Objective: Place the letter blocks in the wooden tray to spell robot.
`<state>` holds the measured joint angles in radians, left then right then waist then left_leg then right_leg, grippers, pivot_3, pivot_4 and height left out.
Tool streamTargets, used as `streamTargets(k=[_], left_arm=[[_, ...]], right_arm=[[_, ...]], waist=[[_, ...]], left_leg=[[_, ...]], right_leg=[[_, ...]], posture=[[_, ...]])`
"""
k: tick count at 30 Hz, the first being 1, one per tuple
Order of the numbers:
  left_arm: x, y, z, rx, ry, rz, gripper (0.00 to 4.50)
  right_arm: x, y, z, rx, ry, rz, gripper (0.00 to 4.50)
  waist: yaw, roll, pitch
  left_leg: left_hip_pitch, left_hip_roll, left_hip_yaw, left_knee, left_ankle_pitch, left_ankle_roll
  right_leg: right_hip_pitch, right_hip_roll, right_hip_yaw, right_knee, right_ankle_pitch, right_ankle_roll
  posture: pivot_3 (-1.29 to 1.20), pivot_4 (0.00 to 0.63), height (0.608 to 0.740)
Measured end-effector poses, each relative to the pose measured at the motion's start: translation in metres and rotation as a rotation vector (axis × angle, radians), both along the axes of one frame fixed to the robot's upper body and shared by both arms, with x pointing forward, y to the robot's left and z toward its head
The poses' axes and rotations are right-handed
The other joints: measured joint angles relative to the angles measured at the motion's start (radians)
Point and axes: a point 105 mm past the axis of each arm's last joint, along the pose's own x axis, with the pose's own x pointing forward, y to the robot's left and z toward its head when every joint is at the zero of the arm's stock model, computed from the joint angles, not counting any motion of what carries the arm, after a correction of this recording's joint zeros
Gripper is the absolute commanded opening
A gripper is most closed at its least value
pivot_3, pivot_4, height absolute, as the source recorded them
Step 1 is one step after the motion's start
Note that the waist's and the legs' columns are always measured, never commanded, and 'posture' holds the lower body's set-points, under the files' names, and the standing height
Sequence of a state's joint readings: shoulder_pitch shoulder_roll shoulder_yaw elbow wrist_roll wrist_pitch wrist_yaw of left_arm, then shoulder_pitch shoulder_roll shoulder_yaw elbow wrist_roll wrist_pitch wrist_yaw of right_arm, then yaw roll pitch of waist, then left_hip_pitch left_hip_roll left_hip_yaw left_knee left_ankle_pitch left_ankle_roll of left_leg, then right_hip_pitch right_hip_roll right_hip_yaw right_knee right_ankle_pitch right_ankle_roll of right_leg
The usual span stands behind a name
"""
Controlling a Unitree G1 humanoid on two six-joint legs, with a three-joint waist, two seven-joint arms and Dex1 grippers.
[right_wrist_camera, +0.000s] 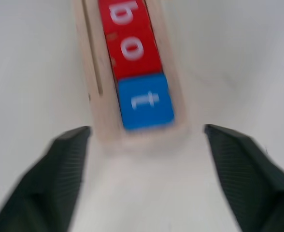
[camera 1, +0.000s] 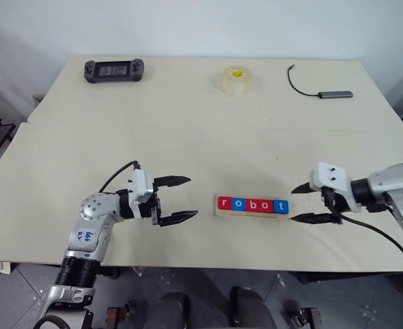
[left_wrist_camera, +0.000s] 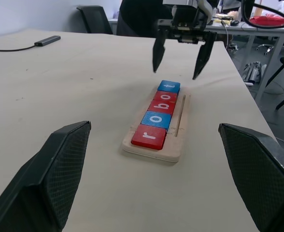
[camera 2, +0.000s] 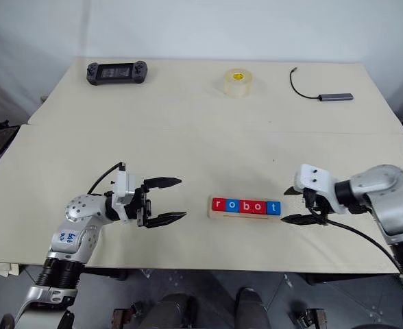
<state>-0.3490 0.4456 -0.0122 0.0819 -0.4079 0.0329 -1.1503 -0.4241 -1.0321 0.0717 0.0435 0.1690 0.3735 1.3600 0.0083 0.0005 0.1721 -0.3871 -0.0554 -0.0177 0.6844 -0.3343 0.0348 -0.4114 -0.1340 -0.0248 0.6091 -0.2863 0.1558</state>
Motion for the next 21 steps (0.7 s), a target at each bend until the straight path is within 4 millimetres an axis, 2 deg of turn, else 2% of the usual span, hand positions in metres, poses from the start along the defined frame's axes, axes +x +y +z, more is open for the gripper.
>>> streamTargets(k=[4,8,15,21], left_arm=[[0.0,0.0,0.0,0.0,0.0,-0.005,4.5],[0.0,-0.001,0.001,0.001,-0.005,-0.011,4.5],[0.001,-0.001,0.002,0.001,-0.008,-0.011,4.5],[0.001,-0.002,0.002,0.002,-0.005,-0.011,4.5]], right_arm=[[0.004,-0.006,-0.004,-0.007,-0.01,-0.046,1.42],[0.007,0.002,-0.011,0.013,-0.006,-0.039,0.01],[0.007,0.012,-0.016,0.03,0.003,-0.027,0.01],[0.007,0.023,-0.009,0.076,-0.045,-0.012,0.01]], waist=[[-0.005,0.0,0.0],[-0.007,0.0,0.0],[-0.004,0.0,0.0],[-0.006,0.0,0.0]], left_leg=[[0.0,0.0,0.0,0.0,0.0,0.0],[0.0,0.0,0.0,0.0,0.0,0.0],[0.0,0.0,0.0,0.0,0.0,0.0],[0.0,0.0,0.0,0.0,0.0,0.0]], right_leg=[[0.0,0.0,0.0,0.0,0.0,0.0],[0.0,0.0,0.0,0.0,0.0,0.0],[0.0,0.0,0.0,0.0,0.0,0.0],[0.0,0.0,0.0,0.0,0.0,0.0]], posture=[[0.0,0.15,0.74],[0.0,0.15,0.74],[0.0,0.15,0.74],[0.0,0.15,0.74]])
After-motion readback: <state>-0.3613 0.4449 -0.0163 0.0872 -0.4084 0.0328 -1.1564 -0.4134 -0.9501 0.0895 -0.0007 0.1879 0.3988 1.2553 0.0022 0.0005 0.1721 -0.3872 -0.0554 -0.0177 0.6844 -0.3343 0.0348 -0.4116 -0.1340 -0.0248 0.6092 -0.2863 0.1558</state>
